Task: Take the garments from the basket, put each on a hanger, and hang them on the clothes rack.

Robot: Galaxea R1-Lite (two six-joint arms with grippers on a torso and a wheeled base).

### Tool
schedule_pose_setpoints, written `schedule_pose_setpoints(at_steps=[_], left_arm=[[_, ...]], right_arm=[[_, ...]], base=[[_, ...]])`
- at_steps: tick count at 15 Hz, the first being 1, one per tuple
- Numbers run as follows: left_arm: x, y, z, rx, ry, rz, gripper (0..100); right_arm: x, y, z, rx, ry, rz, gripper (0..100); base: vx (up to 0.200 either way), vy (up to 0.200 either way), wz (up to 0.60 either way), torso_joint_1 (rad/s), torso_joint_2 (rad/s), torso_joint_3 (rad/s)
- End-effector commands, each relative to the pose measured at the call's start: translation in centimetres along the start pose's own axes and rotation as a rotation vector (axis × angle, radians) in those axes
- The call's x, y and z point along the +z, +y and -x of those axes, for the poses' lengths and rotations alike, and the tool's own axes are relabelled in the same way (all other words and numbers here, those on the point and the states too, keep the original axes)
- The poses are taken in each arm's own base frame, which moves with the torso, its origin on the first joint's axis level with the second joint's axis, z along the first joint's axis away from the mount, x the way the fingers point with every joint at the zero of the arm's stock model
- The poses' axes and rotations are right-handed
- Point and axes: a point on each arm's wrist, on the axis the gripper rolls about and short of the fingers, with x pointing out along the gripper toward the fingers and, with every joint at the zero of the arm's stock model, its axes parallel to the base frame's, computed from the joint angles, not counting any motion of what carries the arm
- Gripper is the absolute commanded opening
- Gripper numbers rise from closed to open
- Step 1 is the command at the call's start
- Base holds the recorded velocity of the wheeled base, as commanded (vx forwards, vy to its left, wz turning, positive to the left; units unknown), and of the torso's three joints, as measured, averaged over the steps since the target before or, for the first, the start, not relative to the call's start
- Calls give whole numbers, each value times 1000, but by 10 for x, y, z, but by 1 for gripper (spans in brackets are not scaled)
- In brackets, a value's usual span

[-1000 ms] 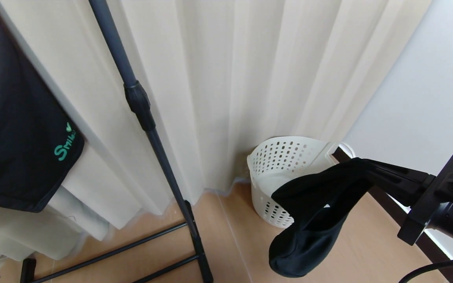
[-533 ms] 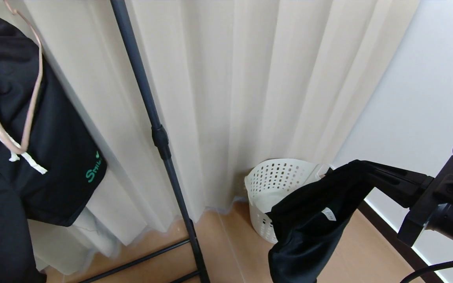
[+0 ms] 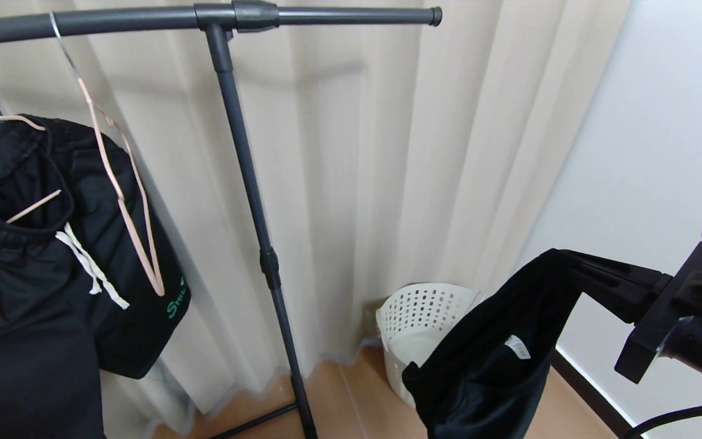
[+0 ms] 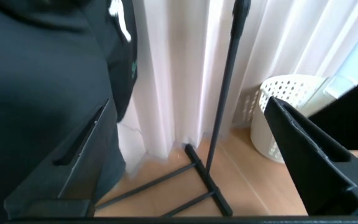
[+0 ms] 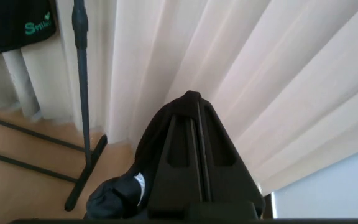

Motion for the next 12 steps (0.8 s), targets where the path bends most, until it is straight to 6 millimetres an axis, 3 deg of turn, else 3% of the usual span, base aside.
schedule_pose_setpoints(at_steps=[1, 5, 12], left_arm=[[0, 0, 0, 0, 2, -1, 100], [0, 0, 0, -1, 2, -4, 100], [0, 0, 0, 0, 2, -1, 100]], right_arm=[[0, 0, 0, 1, 0, 0, 0], [-1, 0, 0, 0, 4, 1, 0], [-2, 1, 1, 16, -1, 1, 0]], base=[[0, 0, 0, 178, -500, -119], [0, 0, 0, 204, -525, -196], [0, 0, 0, 235, -567, -329]])
